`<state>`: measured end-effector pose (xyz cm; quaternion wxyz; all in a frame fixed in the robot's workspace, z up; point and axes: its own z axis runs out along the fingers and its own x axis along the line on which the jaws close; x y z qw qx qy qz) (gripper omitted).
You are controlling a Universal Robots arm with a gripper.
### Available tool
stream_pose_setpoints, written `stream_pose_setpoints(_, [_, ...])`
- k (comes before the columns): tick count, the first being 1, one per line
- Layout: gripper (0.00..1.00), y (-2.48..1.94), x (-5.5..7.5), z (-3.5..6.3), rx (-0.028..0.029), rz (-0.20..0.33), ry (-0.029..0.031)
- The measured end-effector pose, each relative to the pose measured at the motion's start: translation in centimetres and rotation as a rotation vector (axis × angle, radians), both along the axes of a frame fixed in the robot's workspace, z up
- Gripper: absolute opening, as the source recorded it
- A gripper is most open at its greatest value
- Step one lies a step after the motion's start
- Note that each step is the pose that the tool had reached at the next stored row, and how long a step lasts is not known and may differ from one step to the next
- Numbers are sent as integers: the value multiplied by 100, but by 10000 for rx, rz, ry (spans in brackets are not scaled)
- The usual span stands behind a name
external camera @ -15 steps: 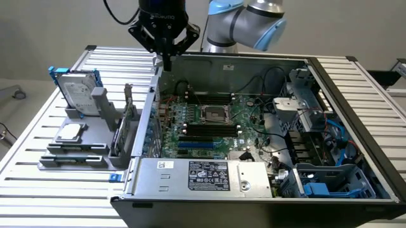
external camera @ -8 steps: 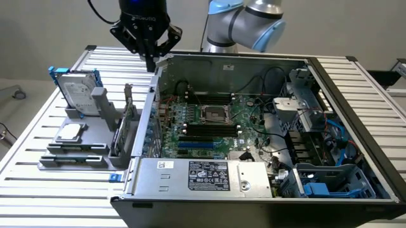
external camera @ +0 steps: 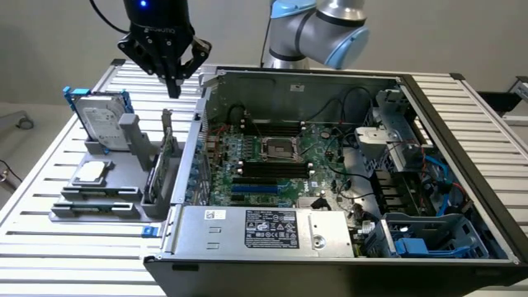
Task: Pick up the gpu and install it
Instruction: 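Reach for the gpu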
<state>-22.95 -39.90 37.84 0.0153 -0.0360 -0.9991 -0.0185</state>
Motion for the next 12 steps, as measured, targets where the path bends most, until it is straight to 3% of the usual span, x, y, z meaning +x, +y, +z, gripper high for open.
stream_pose_setpoints(6, [11, -30, -254, -52, -9, 0, 1])
stream_pose_setpoints(12, [11, -114, -314, -70, -14, 2, 2])
